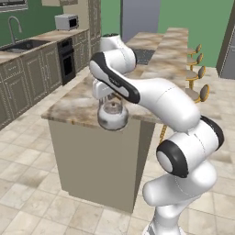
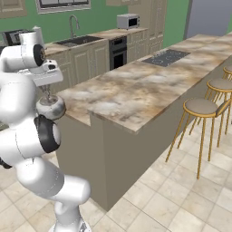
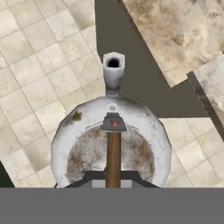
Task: The kettle is done boiling. Turn off the stove, then wait for 300 timesteps before moving the kettle to the dining table.
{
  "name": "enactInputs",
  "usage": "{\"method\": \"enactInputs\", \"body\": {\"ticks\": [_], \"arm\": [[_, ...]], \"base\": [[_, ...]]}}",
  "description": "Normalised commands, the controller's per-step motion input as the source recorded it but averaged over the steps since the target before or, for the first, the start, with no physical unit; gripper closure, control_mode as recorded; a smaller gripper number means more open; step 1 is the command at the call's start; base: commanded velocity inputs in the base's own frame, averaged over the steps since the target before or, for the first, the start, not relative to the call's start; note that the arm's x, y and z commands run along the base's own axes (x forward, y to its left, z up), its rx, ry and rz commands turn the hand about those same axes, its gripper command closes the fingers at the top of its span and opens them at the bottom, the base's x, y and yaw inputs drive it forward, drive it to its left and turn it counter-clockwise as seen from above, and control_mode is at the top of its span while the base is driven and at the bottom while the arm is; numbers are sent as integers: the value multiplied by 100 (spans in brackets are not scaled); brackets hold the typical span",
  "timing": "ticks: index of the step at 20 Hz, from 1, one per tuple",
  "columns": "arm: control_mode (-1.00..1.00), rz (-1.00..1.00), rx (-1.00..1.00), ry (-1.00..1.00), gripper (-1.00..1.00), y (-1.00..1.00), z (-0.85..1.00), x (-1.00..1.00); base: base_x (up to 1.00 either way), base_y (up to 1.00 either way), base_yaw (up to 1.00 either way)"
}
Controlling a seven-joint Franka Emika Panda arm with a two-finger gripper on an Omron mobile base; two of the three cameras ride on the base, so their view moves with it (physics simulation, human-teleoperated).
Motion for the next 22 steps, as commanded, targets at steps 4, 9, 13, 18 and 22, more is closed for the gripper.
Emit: {"method": "enactInputs", "body": {"ticks": [4,9,13,18,22], "arm": [[-100,-12,0,-5,100,-35,22,9],[-100,-12,0,-5,100,-33,20,7],[-100,-12,0,-5,100,-32,18,7],[-100,-11,0,-5,100,-30,12,4],[-100,-12,0,-4,100,-34,6,2]], "base": [[0,0,0],[0,0,0],[0,0,0],[0,0,0],[0,0,0]]}}
